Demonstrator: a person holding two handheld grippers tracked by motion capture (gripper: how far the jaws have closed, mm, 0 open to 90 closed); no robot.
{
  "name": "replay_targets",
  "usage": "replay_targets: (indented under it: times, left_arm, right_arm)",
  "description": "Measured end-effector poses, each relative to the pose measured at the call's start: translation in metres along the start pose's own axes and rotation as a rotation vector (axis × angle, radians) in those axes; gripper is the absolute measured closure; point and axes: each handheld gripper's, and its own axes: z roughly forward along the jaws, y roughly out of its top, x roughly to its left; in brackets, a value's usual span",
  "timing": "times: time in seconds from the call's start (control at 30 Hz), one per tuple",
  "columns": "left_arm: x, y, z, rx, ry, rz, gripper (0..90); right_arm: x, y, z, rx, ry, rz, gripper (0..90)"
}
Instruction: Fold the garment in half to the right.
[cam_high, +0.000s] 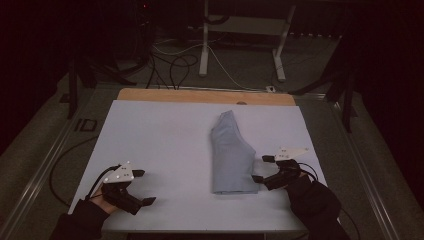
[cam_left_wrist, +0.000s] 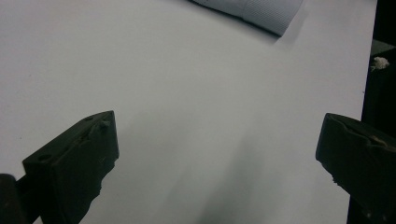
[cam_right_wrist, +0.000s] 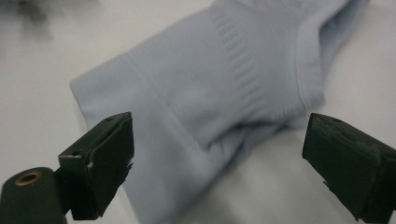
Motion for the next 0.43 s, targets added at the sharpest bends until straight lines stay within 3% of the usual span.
replay_targets:
  times: [0.1, 0.27, 0.43]
  left_arm:
    - [0.001, 0.000, 0.000, -0.004, 0.003, -0.005, 0.4]
    - [0.001, -0.001, -0.002, -0.008, 0.006, -0.007, 0.4]
    - [0.001, -0.001, -0.002, -0.010, 0.009, -0.009, 0.4]
  right_arm:
    - [0.000, -0.010, -0.004, 0.020, -0.033, -0.005, 9.0]
    - [0.003, -0.025, -0.010, 0.026, -0.051, 0.035, 8.9]
    - [0.003, -0.030, -0.016, 0.034, -0.083, 0.049, 8.9]
